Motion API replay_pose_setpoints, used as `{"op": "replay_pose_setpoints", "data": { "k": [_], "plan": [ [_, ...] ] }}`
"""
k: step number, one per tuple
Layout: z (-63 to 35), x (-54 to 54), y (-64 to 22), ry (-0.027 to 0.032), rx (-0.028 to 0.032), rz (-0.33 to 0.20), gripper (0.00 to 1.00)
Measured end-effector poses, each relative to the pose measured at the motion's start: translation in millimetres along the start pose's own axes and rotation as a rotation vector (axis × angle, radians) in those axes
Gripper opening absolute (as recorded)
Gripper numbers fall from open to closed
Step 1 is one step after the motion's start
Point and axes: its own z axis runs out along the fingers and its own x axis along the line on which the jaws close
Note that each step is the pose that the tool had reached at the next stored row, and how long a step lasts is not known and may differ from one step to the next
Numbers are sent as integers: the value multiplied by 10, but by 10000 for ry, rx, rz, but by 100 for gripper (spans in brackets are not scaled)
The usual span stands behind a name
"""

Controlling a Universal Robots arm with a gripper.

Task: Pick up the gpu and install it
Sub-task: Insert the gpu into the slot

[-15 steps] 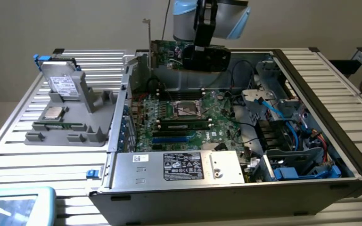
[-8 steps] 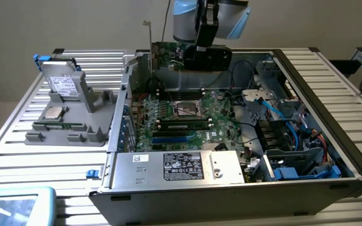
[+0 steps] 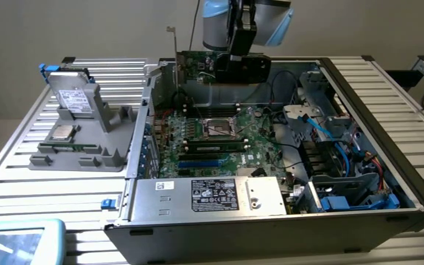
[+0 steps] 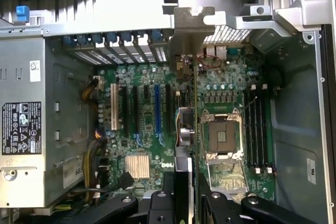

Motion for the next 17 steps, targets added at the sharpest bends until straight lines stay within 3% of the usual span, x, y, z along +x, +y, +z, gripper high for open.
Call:
{"op": "replay_pose_setpoints", "data": {
  "k": [4, 17],
  "plan": [
    [6, 10, 4, 13, 63, -147, 27],
    [56, 16, 37, 57, 125, -355, 27]
  ]
}}
